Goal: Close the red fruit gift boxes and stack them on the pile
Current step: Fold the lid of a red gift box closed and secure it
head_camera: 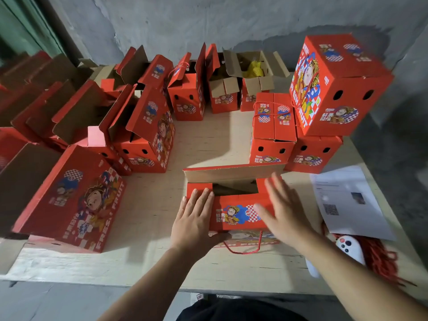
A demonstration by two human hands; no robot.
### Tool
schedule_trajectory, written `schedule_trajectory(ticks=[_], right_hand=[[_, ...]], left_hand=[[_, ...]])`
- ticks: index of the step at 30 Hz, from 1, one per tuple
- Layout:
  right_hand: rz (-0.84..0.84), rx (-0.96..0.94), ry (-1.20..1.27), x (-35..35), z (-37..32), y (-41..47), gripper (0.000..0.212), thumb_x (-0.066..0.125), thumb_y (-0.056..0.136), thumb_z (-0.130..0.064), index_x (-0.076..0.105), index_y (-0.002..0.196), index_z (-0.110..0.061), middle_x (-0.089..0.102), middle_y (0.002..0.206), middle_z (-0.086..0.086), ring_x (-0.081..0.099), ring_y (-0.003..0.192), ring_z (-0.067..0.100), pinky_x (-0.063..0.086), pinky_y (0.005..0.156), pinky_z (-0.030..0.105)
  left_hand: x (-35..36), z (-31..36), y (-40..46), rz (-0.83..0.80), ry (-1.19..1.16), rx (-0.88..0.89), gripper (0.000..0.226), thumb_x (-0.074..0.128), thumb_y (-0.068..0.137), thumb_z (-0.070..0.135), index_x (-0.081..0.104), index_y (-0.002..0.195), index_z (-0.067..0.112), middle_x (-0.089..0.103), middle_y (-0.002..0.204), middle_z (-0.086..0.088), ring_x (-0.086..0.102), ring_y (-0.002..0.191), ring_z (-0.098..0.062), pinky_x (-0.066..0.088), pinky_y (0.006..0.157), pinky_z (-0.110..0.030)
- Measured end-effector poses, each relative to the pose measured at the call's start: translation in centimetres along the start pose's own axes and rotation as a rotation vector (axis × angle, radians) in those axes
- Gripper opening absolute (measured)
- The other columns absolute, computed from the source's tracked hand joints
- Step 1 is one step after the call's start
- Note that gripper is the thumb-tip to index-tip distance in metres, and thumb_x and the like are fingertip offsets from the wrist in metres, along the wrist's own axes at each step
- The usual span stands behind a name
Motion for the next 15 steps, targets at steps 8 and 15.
schedule_trajectory(ticks=[8, 15], right_hand=[[-0.222, 0.205, 0.325, -3.8, 2.5, 5.9, 0.044, 0.057, 0.081, -0.081, 0.068, 0.102, -0.043, 0.066, 0.119, -0.02, 0.062, 0.114, 0.011, 0.048, 0.089, 0.034], [-0.243, 0.005, 0.113, -1.0, 2.5, 4.0, 0.061, 0.058, 0.083, -0.073, 0.057, 0.132, -0.036, 0.046, 0.15, -0.018, 0.049, 0.132, 0.008, 0.043, 0.103, 0.032]], left_hand=[[-1.2, -0.3, 0.0, 0.164, -0.062, -0.005, 0.113, 0.042, 0.072, 0.098, 0.035, 0.16, 0.028, 0.03, 0.168, 0.001, 0.016, 0.159, -0.03, -0.009, 0.126, -0.055], [-3.8, -5.1, -3.7, 0.65, -0.619, -0.344, 0.065, 0.06, 0.083, 0.075, 0.052, 0.118, 0.021, 0.036, 0.129, 0.002, 0.033, 0.127, -0.023, 0.036, 0.111, -0.06]])
Point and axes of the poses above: each hand's wrist, its own y-axis towards the middle knuckle, its own x-axis out of the palm, z = x × y, the point moved 10 cm from there along y, towards the middle knuckle
